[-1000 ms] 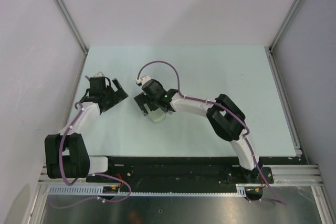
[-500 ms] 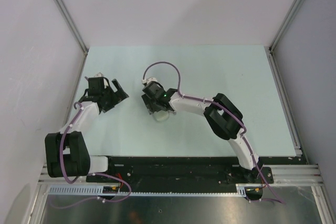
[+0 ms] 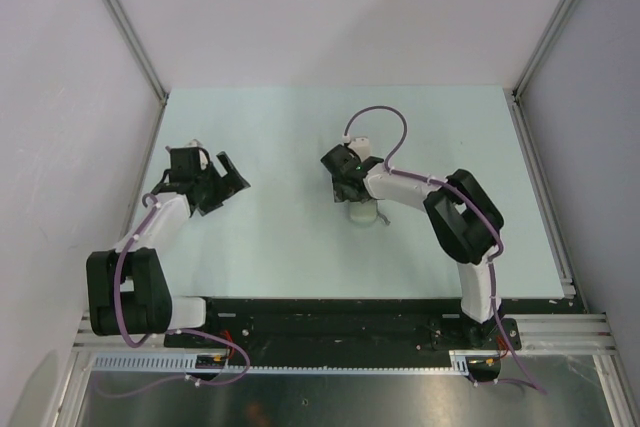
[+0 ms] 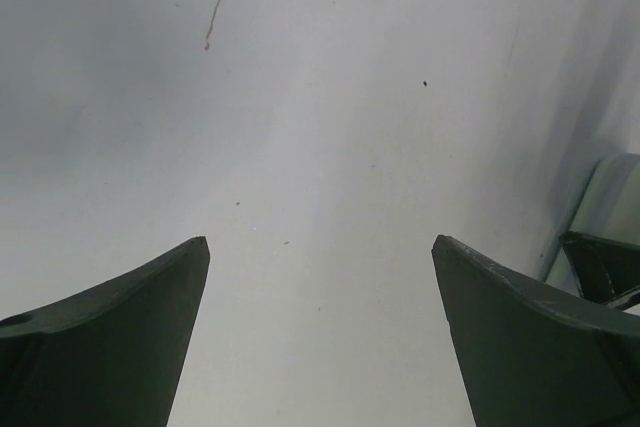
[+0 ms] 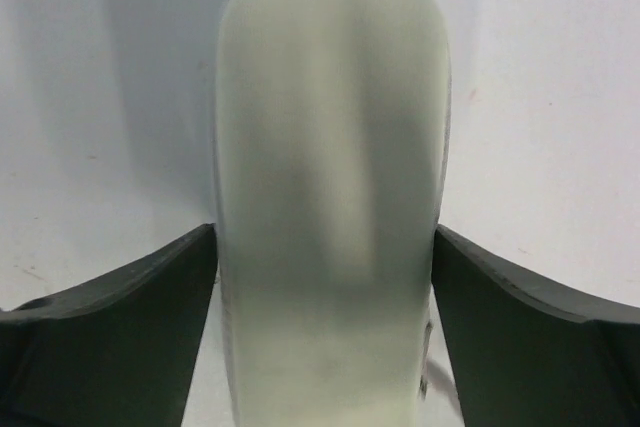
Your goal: Organize the sunglasses
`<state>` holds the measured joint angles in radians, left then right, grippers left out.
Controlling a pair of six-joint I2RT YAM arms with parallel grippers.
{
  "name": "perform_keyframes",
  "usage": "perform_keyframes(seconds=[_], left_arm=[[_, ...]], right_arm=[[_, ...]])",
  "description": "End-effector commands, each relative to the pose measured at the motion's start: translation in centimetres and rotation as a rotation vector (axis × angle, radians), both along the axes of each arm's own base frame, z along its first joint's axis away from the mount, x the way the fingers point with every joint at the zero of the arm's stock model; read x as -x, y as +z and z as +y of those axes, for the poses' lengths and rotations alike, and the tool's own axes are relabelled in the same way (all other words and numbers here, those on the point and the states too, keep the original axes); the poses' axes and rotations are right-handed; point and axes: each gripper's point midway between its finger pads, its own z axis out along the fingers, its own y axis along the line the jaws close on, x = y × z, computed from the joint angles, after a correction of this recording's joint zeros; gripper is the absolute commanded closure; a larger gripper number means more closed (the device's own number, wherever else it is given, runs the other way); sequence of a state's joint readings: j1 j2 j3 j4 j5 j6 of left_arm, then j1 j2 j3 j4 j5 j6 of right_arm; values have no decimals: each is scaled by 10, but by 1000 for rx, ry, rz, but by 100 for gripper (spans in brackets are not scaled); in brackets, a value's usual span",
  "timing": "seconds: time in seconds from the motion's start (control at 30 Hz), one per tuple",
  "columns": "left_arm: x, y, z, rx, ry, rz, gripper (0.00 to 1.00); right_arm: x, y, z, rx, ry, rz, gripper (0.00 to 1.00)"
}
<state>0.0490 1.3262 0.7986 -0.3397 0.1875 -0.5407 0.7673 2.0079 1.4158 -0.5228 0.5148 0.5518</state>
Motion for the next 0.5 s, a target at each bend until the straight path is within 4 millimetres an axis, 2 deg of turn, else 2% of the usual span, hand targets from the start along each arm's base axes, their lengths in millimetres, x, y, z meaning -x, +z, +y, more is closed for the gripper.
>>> perform_keyframes(seconds=[0.0,0.07,0.1,0.13,0.2,0.23,0.27,0.4,0.43,0.47], left_arm=[[-8,19,-13,-5,-58,-62,0],[-10,23,-14,-11,-63,-74,0],[-10,25,-24,-10,-95,-80,0],[-10,27,-26,-11,-105,-84,0],[-9,34,-30,-25,-121,-109,0],[-10,39,-31,-31,-125,-126,0],[-10,44,-32,-40,-133,-140,0],[-7,76,-37,-62,-163,-241,0],[-7,82,-39,-66,-174,-259,0],[-6,90,-40,-68,-181,-277,0]], right_arm=[[-7,30,1,-18,18,-77,2],[-10,37,5,-55,40,-78,0],[-12,43,5,-74,43,-82,0],[-12,47,7,-103,48,-78,0],[-13,56,0,-115,34,-81,0],[-12,72,-2,-129,27,-107,0],[-11,78,-6,-130,24,-108,0],[0,121,-19,-154,35,-152,0],[7,139,-28,-154,31,-173,0],[10,148,-34,-152,26,-186,0]])
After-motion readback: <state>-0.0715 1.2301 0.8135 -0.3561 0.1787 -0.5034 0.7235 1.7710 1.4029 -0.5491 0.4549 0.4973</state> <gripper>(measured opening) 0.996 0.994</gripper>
